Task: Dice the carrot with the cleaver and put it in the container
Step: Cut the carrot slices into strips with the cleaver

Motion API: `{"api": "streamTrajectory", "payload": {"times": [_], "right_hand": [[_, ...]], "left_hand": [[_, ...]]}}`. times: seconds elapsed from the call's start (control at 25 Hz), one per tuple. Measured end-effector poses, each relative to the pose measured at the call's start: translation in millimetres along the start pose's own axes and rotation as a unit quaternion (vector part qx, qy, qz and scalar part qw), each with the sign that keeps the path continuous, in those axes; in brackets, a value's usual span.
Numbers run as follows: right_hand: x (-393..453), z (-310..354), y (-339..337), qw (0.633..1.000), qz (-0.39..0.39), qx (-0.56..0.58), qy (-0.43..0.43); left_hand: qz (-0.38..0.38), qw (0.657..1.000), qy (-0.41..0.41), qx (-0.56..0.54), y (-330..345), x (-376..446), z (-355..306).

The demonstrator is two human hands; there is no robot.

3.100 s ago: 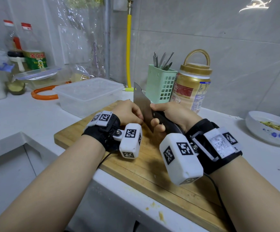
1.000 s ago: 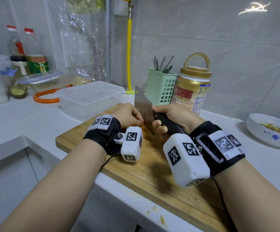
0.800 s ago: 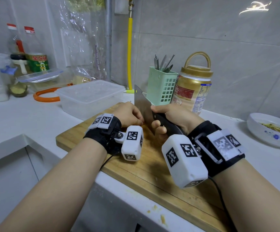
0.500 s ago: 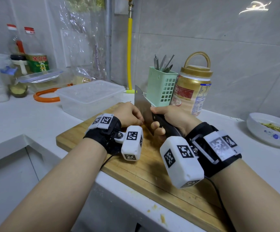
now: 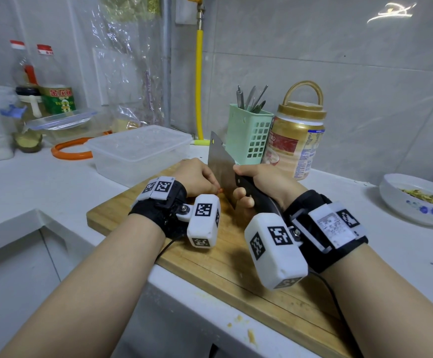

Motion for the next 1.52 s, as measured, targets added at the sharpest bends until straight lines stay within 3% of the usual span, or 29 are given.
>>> {"api": "streamTrajectory", "payload": {"times": [1.0, 1.52], "right_hand": [[-3.5, 2.8, 6.7, 0.999, 0.037, 0.03, 0.018], [-5.9, 0.2, 10.7, 1.0, 0.019, 0.012, 0.013]], "left_hand": [[-0.008, 1.0, -0.026, 0.005, -2.2, -4.6, 0.9], [-0.011, 0.999, -0.034, 0.011, -4.5, -9.5, -1.8]]}}
Point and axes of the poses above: each hand's wrist, its own x-axis towards the middle knuckle, its own y-axis out of the palm, z = x × y, the point moved 9 cm from there along x, towards the middle knuckle, and after that the axes turned 6 degrees about x, right-handed, at the moved point
